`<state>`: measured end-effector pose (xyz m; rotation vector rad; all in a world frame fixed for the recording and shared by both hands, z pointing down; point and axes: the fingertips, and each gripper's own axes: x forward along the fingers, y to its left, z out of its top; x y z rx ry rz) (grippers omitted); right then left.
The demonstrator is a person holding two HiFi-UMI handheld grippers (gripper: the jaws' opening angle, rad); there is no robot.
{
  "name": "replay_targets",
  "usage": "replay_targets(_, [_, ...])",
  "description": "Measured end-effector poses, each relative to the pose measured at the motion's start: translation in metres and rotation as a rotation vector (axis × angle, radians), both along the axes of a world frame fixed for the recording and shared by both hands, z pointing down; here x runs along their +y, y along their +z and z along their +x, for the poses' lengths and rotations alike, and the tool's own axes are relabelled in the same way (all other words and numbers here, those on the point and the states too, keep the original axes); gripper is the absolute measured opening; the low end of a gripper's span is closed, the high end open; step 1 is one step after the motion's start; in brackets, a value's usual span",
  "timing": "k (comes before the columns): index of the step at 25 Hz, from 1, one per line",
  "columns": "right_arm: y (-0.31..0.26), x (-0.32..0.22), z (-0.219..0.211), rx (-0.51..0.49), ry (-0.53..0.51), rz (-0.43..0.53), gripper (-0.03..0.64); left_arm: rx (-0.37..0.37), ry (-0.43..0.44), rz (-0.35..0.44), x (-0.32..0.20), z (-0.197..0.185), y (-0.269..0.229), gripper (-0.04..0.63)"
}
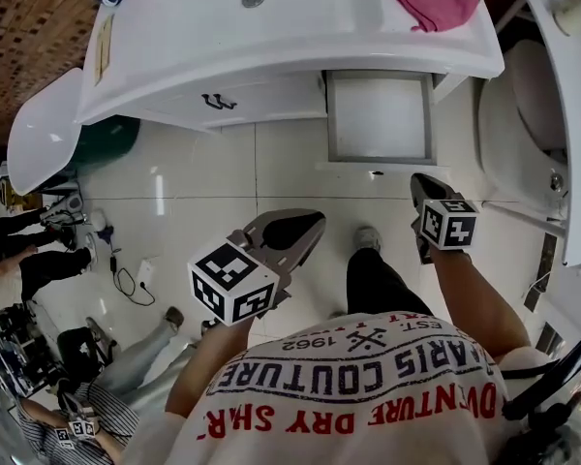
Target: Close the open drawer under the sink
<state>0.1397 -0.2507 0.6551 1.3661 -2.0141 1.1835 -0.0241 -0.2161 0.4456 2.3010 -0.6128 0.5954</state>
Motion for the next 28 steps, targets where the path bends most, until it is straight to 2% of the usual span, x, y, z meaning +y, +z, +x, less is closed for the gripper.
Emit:
replay_targets(13, [-0.003,-0.088,0.008,0.000,0.036,0.016,0.006,0.005,-0.029,-0.007,-0.039,-0.006,-0.002,-0.012])
replay_targets(18, [-0.001,-0.129,0.013,-0.016,0.068,0.037,0.006,0.000,-0.039,-0.014,-0.044,-0.007,0.002,-0.012])
replay_targets(28, [-0.005,-0.189,0.020,0.017,0.088,0.080,0.008,-0.010,-0.062,-0.032,-0.048,-0.018,0.009,-0.012])
